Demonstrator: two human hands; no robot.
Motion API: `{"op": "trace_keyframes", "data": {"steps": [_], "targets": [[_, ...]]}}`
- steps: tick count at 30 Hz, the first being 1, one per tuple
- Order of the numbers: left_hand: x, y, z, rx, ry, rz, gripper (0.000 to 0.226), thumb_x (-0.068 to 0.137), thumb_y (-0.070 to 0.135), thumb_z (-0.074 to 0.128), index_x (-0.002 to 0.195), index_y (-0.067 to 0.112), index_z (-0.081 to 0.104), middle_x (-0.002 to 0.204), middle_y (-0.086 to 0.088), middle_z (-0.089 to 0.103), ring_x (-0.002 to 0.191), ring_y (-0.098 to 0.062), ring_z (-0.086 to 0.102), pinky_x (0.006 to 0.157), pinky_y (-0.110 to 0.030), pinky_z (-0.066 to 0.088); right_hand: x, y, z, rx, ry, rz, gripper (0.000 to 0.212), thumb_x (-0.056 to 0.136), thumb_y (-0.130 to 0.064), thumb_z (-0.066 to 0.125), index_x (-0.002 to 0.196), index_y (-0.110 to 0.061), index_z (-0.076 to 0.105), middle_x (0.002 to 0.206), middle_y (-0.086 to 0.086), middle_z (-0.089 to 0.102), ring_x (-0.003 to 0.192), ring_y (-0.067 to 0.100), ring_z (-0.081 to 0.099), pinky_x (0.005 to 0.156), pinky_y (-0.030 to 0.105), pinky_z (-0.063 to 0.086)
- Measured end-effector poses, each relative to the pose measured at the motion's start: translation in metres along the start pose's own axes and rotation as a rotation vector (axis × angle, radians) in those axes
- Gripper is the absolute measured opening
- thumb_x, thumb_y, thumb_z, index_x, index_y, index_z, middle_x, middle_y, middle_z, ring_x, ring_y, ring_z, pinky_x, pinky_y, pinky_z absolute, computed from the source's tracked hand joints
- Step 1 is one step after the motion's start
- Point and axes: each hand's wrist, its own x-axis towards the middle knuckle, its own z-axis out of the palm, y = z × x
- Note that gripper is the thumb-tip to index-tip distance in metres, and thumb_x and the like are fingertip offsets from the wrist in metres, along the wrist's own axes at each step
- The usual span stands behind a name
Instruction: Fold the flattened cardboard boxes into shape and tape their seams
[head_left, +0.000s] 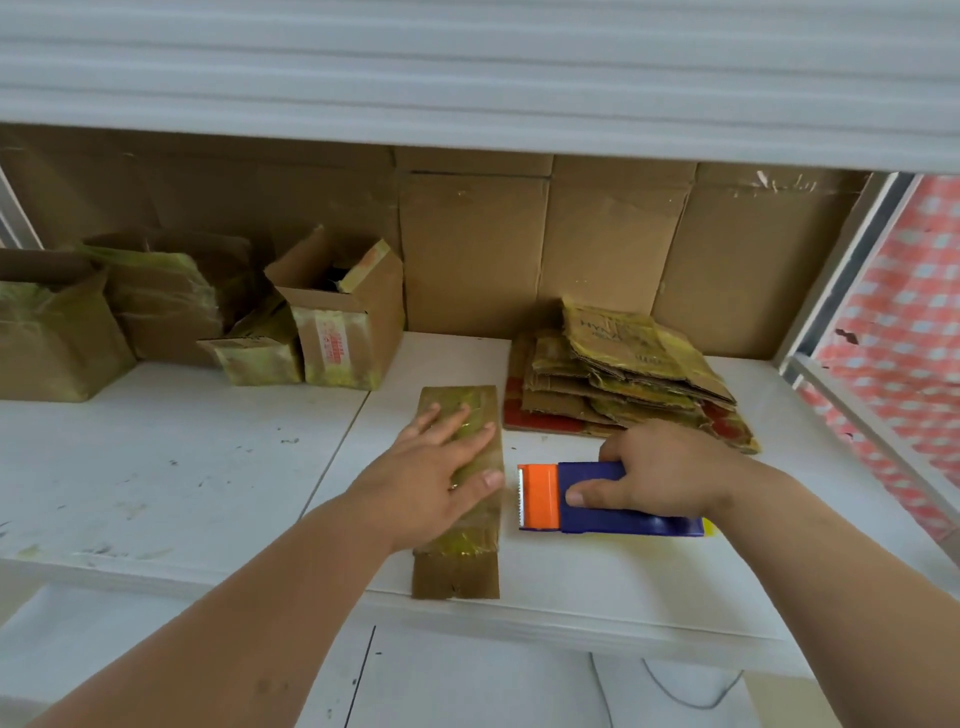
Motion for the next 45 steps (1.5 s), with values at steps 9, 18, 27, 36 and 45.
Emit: {"op": "trace_keyframes", "data": {"steps": [9,18,27,36,45], "targets": [[0.000,0.001,0.000,-0.019,0.003,0.011,0.077,0.081,0.075,0.017,0.153,0.049,0.014,0.162,0.023,-0.005,0.149,-0.006,-0.015,0.124,-0.046,0.010,-0.017,0.039,0.002,0.202,0.042,-0.034,0.044,0.077,-0.076,0.059,0.074,-0.032,0.065,0.073,-0.009,0.065,0.067,0.002,0.058,0.062,0.021,0.042],[0.000,-0.001,0.004,-0.032,0.028,0.001,0.063,0.093,0.067,0.027,0.153,0.049,0.015,0.162,0.024,-0.004,0.149,-0.005,-0.016,0.124,-0.044,0.010,-0.008,0.028,-0.004,0.121,-0.023,0.025,0.053,0.080,-0.078,0.052,0.080,-0.027,0.066,0.083,-0.002,0.066,0.079,0.012,0.060,0.072,0.033,0.046],[0.000,0.002,0.008,0.011,0.064,0.011,0.062,0.096,0.063,0.026,0.154,0.046,0.014,0.164,0.018,-0.003,0.150,-0.010,-0.016,0.124,-0.042,0.010,0.019,-0.015,-0.011,0.006,-0.123,0.133,0.060,0.084,-0.077,0.049,0.077,-0.019,0.062,0.080,0.001,0.061,0.074,0.016,0.058,0.063,0.031,0.039],[-0.001,0.003,0.010,0.045,0.081,0.017,0.059,0.098,0.062,0.024,0.154,0.046,0.011,0.165,0.016,-0.002,0.151,-0.013,-0.014,0.123,-0.040,0.009,0.043,-0.030,-0.020,0.275,-0.286,0.239,0.047,0.079,-0.066,0.068,0.098,-0.023,0.064,0.100,-0.001,0.066,0.093,0.020,0.062,0.083,0.035,0.047],[-0.005,0.004,0.005,0.015,0.055,0.034,0.059,0.100,0.059,0.023,0.155,0.044,0.008,0.163,0.021,-0.005,0.150,-0.010,-0.017,0.122,-0.041,0.009,0.035,-0.025,-0.019,0.064,-0.104,0.244,0.054,0.084,-0.073,0.054,0.093,-0.021,0.064,0.088,0.000,0.061,0.082,0.017,0.058,0.076,0.033,0.046]]}}
